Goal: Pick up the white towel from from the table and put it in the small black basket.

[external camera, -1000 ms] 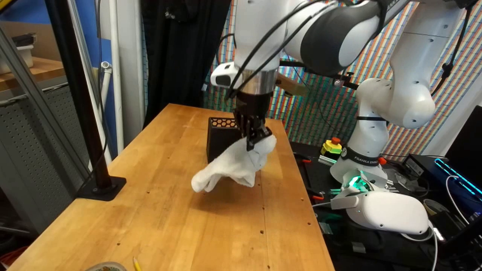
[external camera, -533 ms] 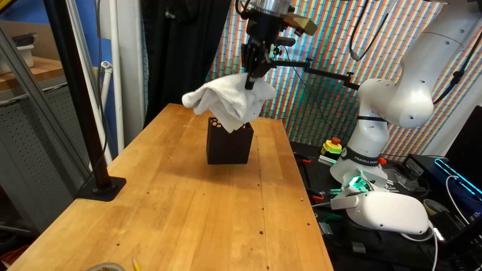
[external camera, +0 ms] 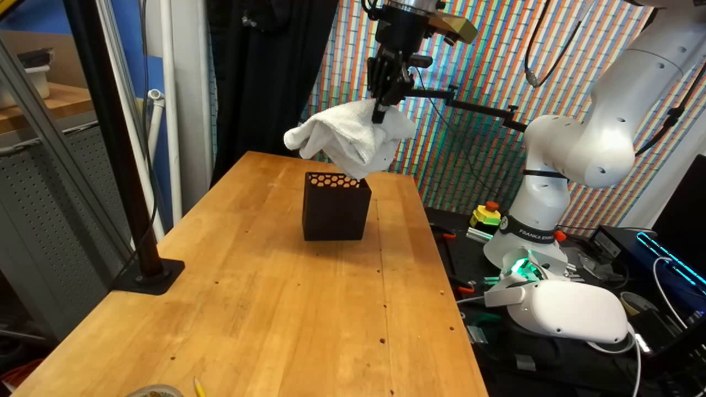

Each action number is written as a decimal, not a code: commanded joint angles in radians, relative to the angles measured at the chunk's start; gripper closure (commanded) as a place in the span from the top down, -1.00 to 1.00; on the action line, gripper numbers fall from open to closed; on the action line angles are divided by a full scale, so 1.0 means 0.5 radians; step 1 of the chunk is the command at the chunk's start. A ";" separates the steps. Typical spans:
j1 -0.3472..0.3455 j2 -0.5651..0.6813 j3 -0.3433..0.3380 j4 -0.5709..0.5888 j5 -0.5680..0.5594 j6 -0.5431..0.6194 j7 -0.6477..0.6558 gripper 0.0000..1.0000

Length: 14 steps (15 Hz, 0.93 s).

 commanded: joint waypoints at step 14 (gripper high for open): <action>-0.043 0.617 0.047 0.191 -0.042 0.150 0.061 -0.89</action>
